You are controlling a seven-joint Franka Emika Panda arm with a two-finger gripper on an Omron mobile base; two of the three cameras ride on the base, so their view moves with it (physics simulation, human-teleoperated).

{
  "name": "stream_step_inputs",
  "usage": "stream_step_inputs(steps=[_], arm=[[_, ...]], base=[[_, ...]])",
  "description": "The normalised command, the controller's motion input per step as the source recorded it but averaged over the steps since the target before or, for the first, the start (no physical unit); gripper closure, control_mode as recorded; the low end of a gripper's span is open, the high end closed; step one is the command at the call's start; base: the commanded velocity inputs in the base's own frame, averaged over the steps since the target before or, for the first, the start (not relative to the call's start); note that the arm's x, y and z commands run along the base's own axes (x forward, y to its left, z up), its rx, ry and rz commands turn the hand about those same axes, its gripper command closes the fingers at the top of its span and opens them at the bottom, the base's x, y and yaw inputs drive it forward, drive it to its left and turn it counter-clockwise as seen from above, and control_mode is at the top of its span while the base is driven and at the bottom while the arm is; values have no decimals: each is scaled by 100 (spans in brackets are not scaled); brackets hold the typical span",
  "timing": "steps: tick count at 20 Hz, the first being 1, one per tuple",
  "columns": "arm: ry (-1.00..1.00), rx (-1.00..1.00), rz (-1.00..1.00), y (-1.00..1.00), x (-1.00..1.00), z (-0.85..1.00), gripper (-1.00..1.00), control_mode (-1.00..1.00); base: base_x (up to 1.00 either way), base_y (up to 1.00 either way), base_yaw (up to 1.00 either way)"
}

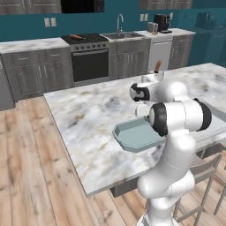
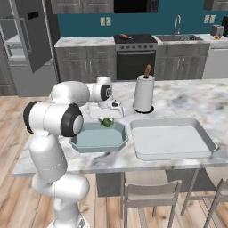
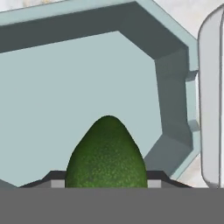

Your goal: Place the cold items (avocado and eggplant) from the fridge in one tupperware on the dining counter. Place the warm items (kebab skewer and hot dog) in the stove area in another tupperware.

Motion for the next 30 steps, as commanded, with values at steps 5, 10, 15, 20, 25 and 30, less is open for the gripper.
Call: stream_step_inputs(steps=[5,10,15,20,25,30], arm=[[0,3,13,0,16,-29,100,-100],[0,18,13,-9,14,-14,100,-100],[0,14,9,-9,1,-19,100,-100],[4,1,0,-2,0,-37,100,-100],[4,0,0,0,0,-43,100,-100],[0,0,0,0,0,-20,100,-100]], base=[[0,0,0],[0,0,0],[0,0,0],[0,0,0],[0,0,0],[0,0,0]])
